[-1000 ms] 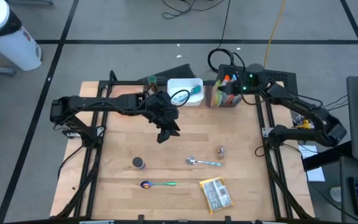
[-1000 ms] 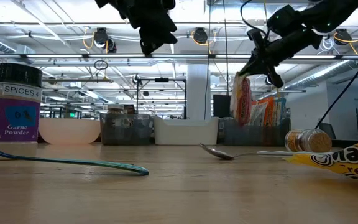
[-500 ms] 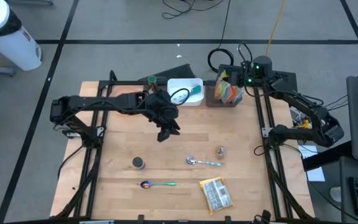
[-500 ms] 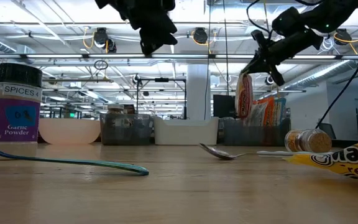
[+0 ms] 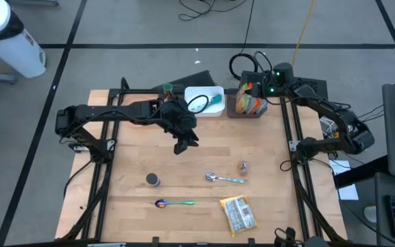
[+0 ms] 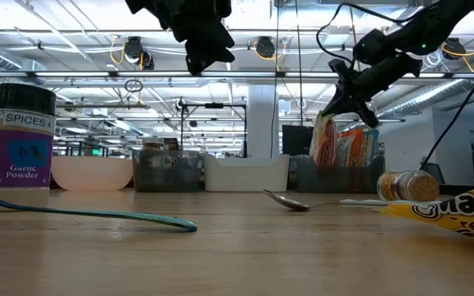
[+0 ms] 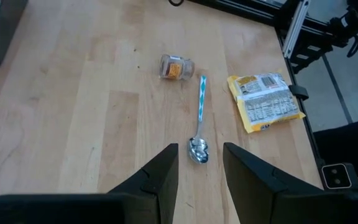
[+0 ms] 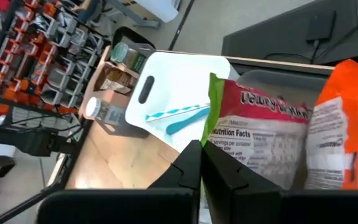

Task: Pick & Place Food Item
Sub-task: Put the green noodle pack into the right black bin

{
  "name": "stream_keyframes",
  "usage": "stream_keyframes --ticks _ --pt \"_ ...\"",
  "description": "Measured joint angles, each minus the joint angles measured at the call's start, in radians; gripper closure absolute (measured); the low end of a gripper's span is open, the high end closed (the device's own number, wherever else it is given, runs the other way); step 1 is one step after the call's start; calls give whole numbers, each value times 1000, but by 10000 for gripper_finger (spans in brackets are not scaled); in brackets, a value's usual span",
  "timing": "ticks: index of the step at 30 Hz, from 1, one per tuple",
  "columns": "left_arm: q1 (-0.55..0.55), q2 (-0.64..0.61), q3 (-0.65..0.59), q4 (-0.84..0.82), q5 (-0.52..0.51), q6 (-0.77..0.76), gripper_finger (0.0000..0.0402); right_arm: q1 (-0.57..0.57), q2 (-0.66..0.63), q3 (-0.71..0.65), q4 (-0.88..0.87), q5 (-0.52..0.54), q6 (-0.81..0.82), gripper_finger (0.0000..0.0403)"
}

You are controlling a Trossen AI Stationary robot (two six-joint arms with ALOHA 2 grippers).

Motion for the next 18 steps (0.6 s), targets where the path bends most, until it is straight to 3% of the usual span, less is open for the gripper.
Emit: stream_keyframes --ticks 18 --pt "0 0 0 0 1 0 270 -56 68 0 -9 -19 -49 403"
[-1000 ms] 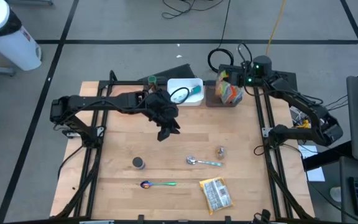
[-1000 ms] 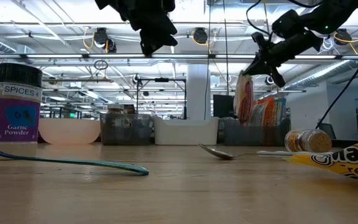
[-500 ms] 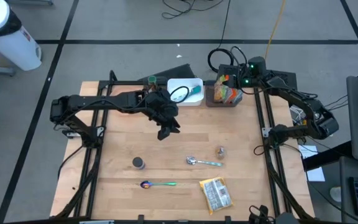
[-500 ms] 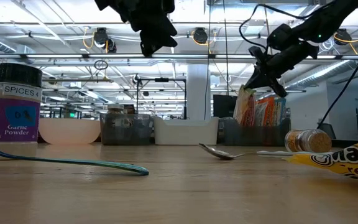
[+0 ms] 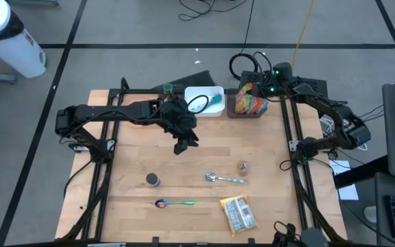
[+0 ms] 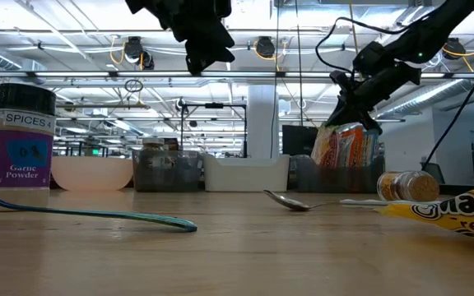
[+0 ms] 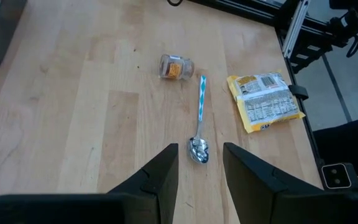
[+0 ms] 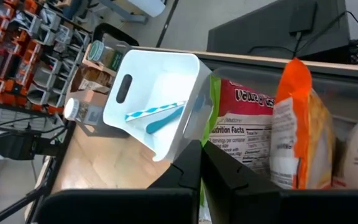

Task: Pick & Place Food Item
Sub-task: Put the green noodle pack into the right black bin

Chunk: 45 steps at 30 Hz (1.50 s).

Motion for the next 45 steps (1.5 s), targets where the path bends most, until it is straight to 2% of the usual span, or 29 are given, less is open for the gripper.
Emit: stream_keyframes --ticks 4,9,14,33,37,45 --pt "0 0 0 0 0 0 270 2 5 0 -20 7 -21 403" --pt "0 0 0 0 0 1 270 18 5 0 -79 81 -59 403" --pt "0 0 0 1 -1 1 270 18 5 0 -82 106 -67 403" --pt "0 0 0 1 -1 0 270 18 5 0 -31 132 -67 402" --pt "0 0 0 1 -1 -14 270 18 5 0 -20 135 -67 389" --pt "0 0 0 1 -1 -23 270 18 -3 0 -22 135 -70 333"
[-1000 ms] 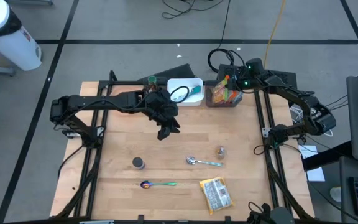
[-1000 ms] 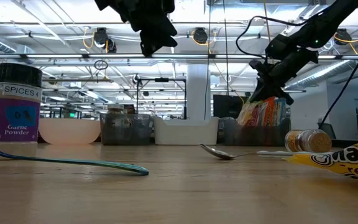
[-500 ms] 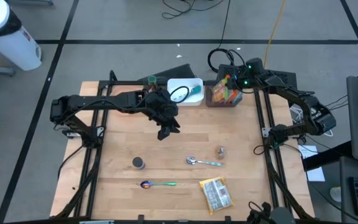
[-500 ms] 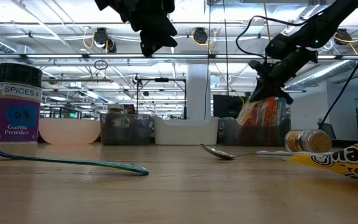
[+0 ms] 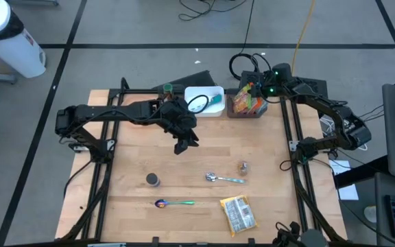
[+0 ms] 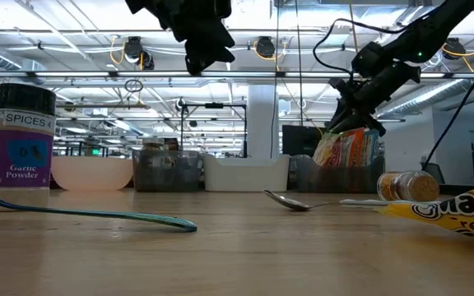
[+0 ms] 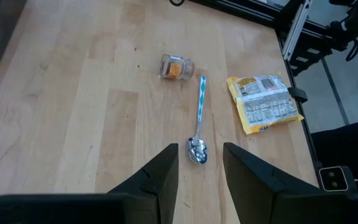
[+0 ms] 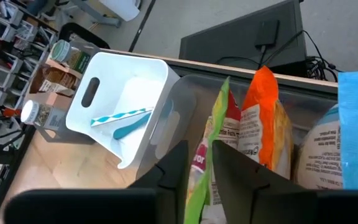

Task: Pick & Place Food Item
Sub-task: Put the green noodle pack into the right black bin, then put the purple spoon into the white bin

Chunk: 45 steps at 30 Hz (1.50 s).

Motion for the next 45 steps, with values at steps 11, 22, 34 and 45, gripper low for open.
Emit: stream_keyframes --ticks 11,22,34,45 --pt "61 -51 0 -35 46 -1 270 -36 -175 0 44 -40 10 311" --pt "173 -261 1 -10 58 -24 270 287 -312 0 331 -101 203 305" --pt "118 -250 1 235 -65 -178 270 774 -161 0 656 279 206 314" --pt "57 -183 0 442 -112 -375 270 892 -34 0 701 278 220 312"
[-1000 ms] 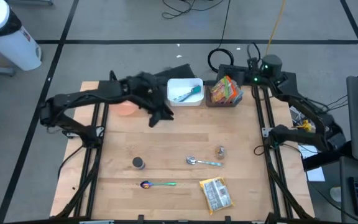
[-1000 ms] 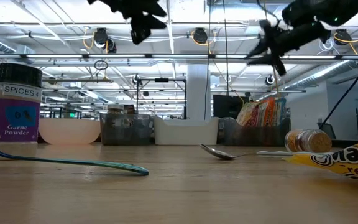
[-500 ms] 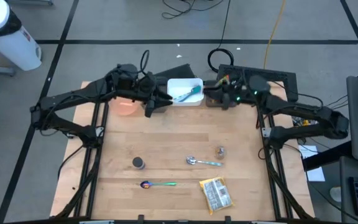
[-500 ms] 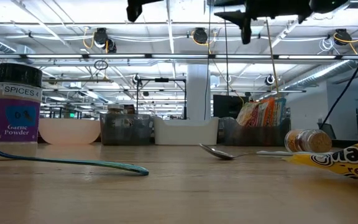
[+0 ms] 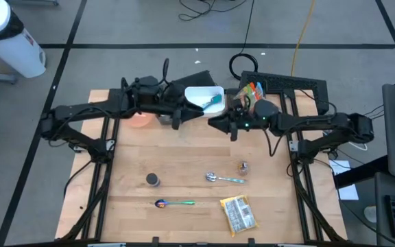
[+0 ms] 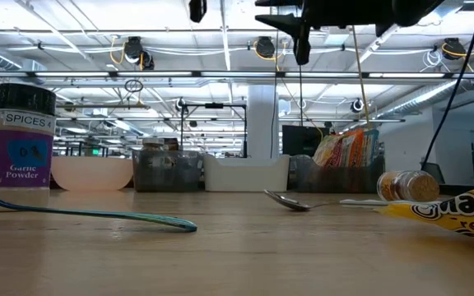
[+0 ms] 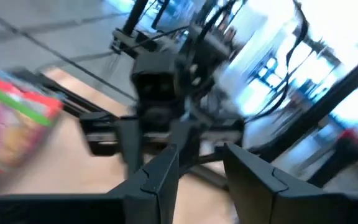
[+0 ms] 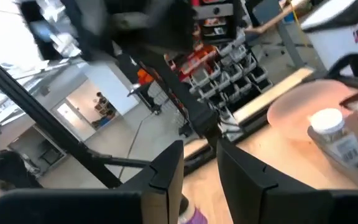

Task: Pick & Place Food Item
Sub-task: Put the purple spoon into the white bin

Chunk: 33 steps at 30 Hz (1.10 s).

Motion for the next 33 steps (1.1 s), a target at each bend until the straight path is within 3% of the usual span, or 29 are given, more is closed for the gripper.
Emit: stream_keyframes --ticks 3,5,9,12,17,23,27,33 --pt "-9 6 0 47 3 -199 270 -4 7 0 -24 -117 22 314" --pt "-15 5 0 68 -5 -320 270 -16 7 0 -49 -255 3 314" --pt "-48 5 0 139 -82 -537 270 -34 6 0 -144 -554 -77 312" --pt "-70 4 0 227 -140 -645 270 -33 6 0 -265 -677 -142 314" --pt "-119 5 1 249 -314 -720 270 -21 -16 -77 -356 -669 -214 318" --pt "-149 4 1 241 -441 -701 270 -28 -95 -282 -346 -671 -223 319" --pt "-152 4 1 166 -495 -695 270 -55 -151 -433 -245 -645 -178 318" --pt "-141 4 1 63 -490 -662 270 -101 -192 -557 64 -648 -31 318"
